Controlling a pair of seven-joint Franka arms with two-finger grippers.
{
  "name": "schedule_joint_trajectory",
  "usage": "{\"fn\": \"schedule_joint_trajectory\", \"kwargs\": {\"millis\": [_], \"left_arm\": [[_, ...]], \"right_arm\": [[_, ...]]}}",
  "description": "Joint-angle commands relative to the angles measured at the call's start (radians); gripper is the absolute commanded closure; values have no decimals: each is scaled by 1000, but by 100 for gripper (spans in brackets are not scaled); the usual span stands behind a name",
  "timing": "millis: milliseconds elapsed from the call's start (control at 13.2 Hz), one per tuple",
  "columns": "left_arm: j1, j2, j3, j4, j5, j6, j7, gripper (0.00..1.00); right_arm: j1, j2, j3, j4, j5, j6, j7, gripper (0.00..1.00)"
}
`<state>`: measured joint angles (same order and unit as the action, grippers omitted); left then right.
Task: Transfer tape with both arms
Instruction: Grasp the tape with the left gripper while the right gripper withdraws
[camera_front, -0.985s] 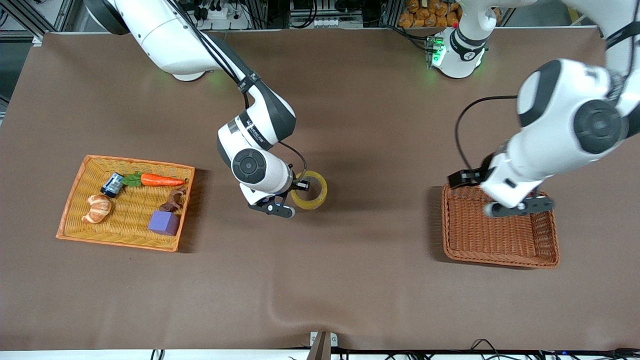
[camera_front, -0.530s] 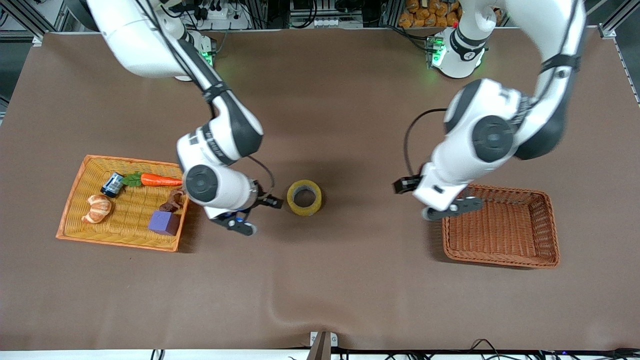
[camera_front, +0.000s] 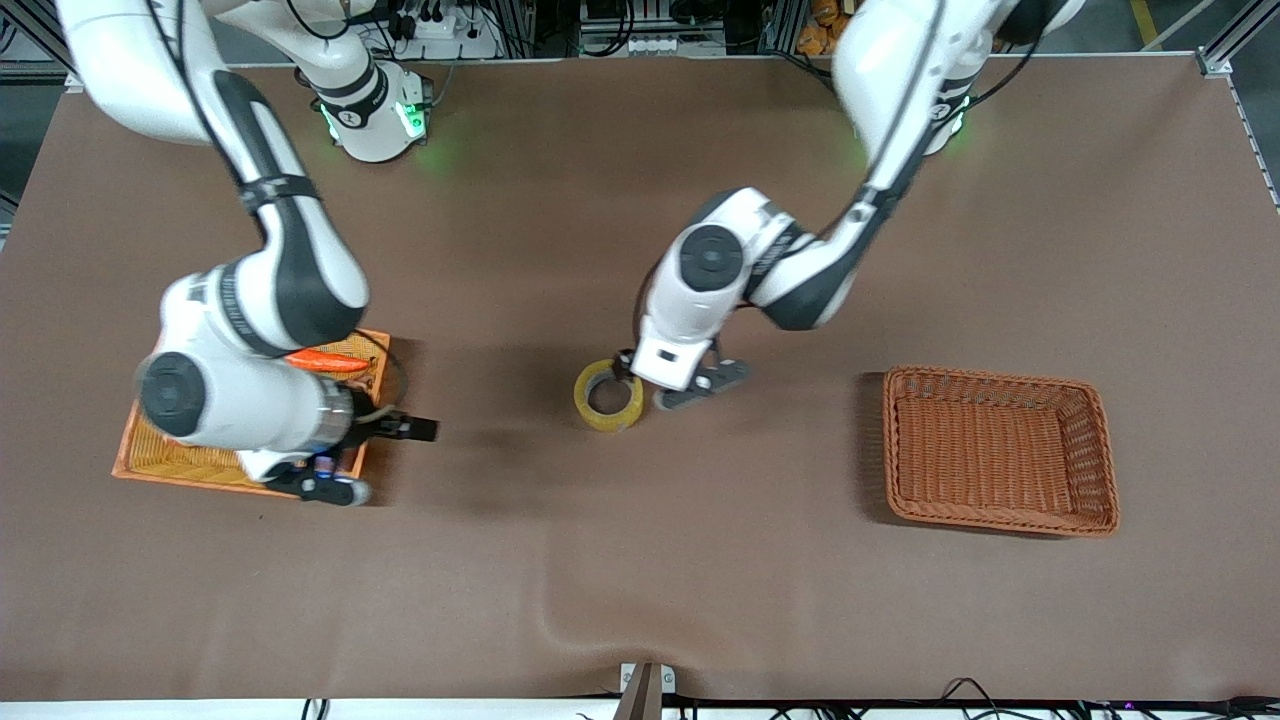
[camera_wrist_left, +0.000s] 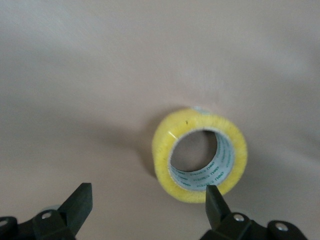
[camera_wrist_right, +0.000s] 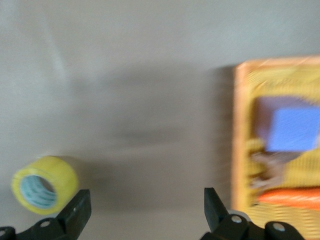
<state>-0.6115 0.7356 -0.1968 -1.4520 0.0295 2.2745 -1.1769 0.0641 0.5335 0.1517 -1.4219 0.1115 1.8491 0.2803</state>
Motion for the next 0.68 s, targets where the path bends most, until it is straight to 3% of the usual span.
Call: {"fn": "schedule_joint_trajectory", "kwargs": {"millis": [0,227,455,530,606], "left_arm": [[-14,59,36,53,73,-4,55,0],[-16,96,36,59,76,2,68,0],[-25,131,34,62,73,91,60,0],[-31,142,36,62,73,108,63,1],[-31,149,34,65,73,117,62,11]], "right_arm": [[-39,-157,17,-85,-35,-54,-67,0],[-84,-260,17,-86,-50,-164,-131,0],[-150,-348,14,-91,-53,-217,-274,0],[-139,-383,-24,-92,-53,-237,-302,0],[-101,-406,-90,-91,-53,-261,-308,0]]}}
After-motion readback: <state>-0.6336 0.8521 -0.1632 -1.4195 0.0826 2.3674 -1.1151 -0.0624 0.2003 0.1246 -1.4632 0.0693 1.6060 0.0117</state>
